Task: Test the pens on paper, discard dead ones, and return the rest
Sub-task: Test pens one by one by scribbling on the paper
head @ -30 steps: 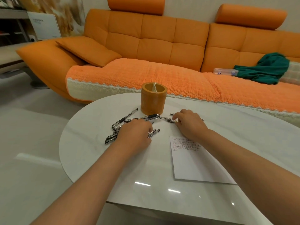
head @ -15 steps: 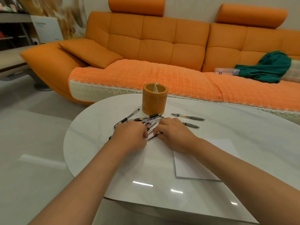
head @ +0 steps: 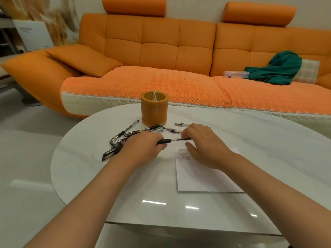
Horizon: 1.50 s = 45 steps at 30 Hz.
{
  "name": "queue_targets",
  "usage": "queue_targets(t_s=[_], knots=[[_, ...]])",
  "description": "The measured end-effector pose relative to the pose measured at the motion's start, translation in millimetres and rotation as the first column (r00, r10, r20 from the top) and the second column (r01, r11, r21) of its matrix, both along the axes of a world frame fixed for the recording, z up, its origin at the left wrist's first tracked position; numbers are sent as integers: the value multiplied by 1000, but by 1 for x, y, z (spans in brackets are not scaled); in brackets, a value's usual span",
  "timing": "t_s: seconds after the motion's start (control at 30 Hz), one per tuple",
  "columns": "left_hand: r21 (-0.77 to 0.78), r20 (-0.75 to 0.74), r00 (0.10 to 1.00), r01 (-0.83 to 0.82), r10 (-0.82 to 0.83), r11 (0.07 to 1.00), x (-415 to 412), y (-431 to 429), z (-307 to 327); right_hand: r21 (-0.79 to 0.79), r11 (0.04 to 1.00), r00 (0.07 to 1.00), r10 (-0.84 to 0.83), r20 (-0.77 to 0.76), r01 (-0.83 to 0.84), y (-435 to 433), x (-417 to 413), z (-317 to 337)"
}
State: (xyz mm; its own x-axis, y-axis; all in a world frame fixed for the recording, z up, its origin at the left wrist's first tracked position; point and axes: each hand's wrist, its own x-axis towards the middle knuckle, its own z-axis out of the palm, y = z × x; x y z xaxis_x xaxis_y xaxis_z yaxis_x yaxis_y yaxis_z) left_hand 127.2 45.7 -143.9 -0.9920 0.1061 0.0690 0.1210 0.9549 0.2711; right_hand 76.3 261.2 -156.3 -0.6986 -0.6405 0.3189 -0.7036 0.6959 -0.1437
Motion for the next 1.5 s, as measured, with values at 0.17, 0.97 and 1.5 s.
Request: queue_targets(t_s=[0.17, 0.97, 1.5], knots=[[74, -32, 992, 127, -125, 989, -3, 30, -3, 86, 993, 989, 93, -118, -83, 8, 13, -2], [312, -63, 992, 124, -109, 942, -20, 39, -17, 116, 993, 999, -25, -23, 27, 19, 0, -21], [-2, 88, 995, 48, -48, 999, -22, 11, -15, -486, 818, 781, 75, 620, 308, 11, -5, -2]])
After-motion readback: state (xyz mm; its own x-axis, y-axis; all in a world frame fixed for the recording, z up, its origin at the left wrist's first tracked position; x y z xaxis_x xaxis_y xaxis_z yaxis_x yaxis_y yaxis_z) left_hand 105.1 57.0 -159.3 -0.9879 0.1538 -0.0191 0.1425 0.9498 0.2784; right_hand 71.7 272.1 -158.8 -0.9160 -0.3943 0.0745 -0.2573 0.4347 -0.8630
